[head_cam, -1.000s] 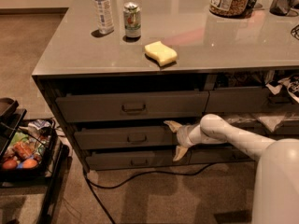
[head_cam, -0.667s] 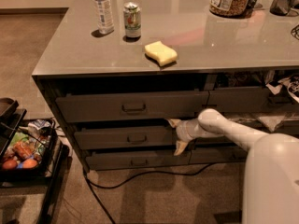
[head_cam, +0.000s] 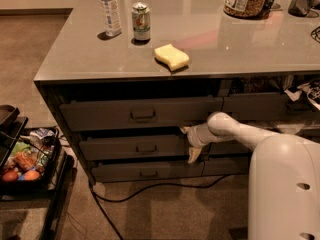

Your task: Open middle drawer

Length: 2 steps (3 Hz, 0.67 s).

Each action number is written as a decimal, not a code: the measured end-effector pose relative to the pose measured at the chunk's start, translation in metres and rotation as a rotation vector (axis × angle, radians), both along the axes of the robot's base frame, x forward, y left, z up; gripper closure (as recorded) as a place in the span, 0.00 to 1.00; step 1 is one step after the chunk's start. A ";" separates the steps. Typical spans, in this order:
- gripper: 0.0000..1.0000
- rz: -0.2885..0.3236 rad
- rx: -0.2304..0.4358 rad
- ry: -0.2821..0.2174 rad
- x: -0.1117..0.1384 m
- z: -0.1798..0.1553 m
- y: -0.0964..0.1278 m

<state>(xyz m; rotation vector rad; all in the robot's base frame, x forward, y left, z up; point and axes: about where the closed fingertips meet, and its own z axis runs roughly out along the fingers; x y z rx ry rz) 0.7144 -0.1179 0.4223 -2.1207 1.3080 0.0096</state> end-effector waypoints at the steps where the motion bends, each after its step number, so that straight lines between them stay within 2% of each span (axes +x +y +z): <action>1: 0.00 -0.044 0.024 -0.011 -0.013 -0.004 -0.003; 2: 0.00 -0.126 0.061 -0.036 -0.030 -0.013 -0.001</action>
Offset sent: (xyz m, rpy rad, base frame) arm -0.0477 -0.0056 -0.0160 0.1040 -0.0615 -0.2225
